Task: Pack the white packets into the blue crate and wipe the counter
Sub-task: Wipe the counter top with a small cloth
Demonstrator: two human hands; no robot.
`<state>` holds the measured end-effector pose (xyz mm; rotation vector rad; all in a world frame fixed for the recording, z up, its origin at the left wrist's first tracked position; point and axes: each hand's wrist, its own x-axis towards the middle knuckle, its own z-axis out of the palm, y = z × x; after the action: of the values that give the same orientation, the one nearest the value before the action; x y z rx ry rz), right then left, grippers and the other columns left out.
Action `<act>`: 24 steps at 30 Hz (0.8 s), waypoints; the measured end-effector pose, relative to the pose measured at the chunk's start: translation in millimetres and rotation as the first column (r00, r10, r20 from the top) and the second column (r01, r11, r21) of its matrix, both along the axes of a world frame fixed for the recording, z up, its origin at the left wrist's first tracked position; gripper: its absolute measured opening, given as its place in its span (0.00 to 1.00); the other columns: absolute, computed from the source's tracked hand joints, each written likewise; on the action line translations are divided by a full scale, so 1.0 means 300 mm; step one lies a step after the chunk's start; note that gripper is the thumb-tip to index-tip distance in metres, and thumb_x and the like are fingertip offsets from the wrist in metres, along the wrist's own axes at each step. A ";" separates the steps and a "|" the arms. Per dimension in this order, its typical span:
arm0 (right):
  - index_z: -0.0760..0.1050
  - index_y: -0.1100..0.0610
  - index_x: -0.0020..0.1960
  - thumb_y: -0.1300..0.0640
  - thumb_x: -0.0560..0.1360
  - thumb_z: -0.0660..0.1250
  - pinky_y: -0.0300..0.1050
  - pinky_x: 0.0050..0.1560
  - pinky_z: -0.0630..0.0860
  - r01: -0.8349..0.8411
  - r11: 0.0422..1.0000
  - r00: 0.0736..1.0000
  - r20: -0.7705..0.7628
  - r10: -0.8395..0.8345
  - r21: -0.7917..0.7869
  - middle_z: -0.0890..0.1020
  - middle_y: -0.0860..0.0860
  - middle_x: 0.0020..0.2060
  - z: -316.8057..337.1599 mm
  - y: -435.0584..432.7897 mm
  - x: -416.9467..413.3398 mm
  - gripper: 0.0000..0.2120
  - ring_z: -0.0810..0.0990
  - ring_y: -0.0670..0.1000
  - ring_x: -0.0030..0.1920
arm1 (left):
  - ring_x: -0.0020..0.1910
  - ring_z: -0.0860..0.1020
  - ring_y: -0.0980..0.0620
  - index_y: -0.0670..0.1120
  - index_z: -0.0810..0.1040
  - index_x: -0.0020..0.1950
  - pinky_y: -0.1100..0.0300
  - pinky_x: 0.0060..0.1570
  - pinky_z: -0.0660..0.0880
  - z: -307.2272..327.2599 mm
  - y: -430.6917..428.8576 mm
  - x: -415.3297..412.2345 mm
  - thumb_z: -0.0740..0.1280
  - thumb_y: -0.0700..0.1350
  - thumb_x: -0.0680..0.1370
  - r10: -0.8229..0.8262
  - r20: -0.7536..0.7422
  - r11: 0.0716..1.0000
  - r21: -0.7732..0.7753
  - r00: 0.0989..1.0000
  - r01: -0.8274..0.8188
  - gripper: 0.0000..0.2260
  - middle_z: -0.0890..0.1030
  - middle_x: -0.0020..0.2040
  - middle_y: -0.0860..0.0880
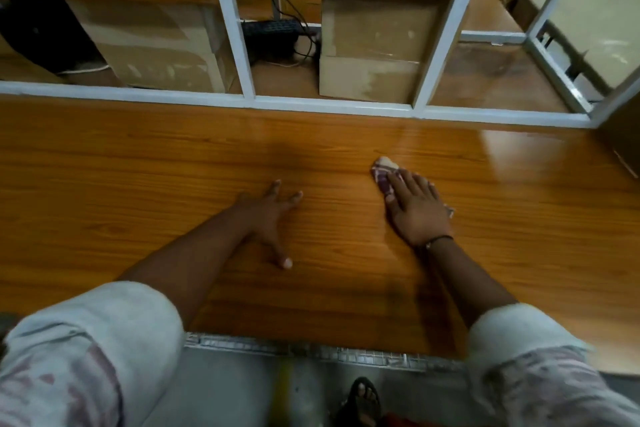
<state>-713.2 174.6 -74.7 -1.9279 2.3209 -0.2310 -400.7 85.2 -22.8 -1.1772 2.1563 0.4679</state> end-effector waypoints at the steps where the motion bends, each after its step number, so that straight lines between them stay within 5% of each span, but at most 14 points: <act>1: 0.57 0.49 0.81 0.43 0.84 0.48 0.56 0.78 0.50 0.003 1.000 1.000 0.003 -0.003 -0.004 0.59 0.52 0.80 0.005 -0.052 0.007 0.27 0.56 0.57 0.79 | 0.80 0.38 0.37 0.64 0.28 0.76 0.26 0.72 0.43 -0.001 -0.002 0.003 0.76 0.74 0.56 -0.007 -0.002 1.000 -0.010 1.000 0.007 0.67 0.26 0.77 0.44; 7: 0.59 0.50 0.80 0.43 0.83 0.48 0.57 0.78 0.53 -0.481 0.877 0.877 -0.001 0.481 0.000 0.61 0.52 0.79 -0.009 -0.119 0.121 0.27 0.58 0.57 0.78 | 0.79 0.38 0.32 0.70 0.25 0.70 0.28 0.71 0.38 -0.018 -0.008 0.011 0.75 0.75 0.55 0.017 -0.025 1.000 0.018 1.000 -0.017 0.65 0.24 0.76 0.46; 13: 0.56 0.49 0.80 0.42 0.83 0.46 0.57 0.78 0.50 -0.089 0.996 0.995 0.043 0.088 0.002 0.59 0.54 0.80 0.020 -0.421 -0.098 0.27 0.56 0.58 0.79 | 0.74 0.32 0.25 0.75 0.29 0.71 0.23 0.70 0.47 0.008 0.012 0.006 0.79 0.72 0.54 0.159 -0.052 0.984 0.083 0.986 -0.155 0.65 0.23 0.74 0.56; 18: 0.53 0.45 0.81 0.42 0.84 0.49 0.56 0.78 0.48 -0.471 0.881 0.882 0.014 0.471 0.042 0.56 0.50 0.81 -0.006 -0.428 -0.029 0.26 0.53 0.56 0.80 | 0.74 0.31 0.26 0.77 0.31 0.71 0.21 0.67 0.52 0.025 0.027 -0.001 0.81 0.67 0.57 0.213 -0.066 0.973 0.110 0.975 -0.205 0.64 0.22 0.73 0.60; 24: 0.58 0.49 0.80 0.44 0.83 0.49 0.57 0.78 0.51 -0.274 0.961 0.962 0.002 0.274 -0.019 0.61 0.53 0.79 0.002 -0.622 -0.043 0.26 0.58 0.57 0.78 | 0.73 0.28 0.29 0.79 0.31 0.69 0.20 0.67 0.51 0.036 0.039 -0.001 0.82 0.65 0.57 0.243 -0.091 0.965 0.129 0.966 -0.230 0.63 0.22 0.73 0.62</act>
<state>-725.9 -12.0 -74.1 -2.2241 2.0218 -0.2287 -401.1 96.9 -12.1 -1.3777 2.0527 0.7672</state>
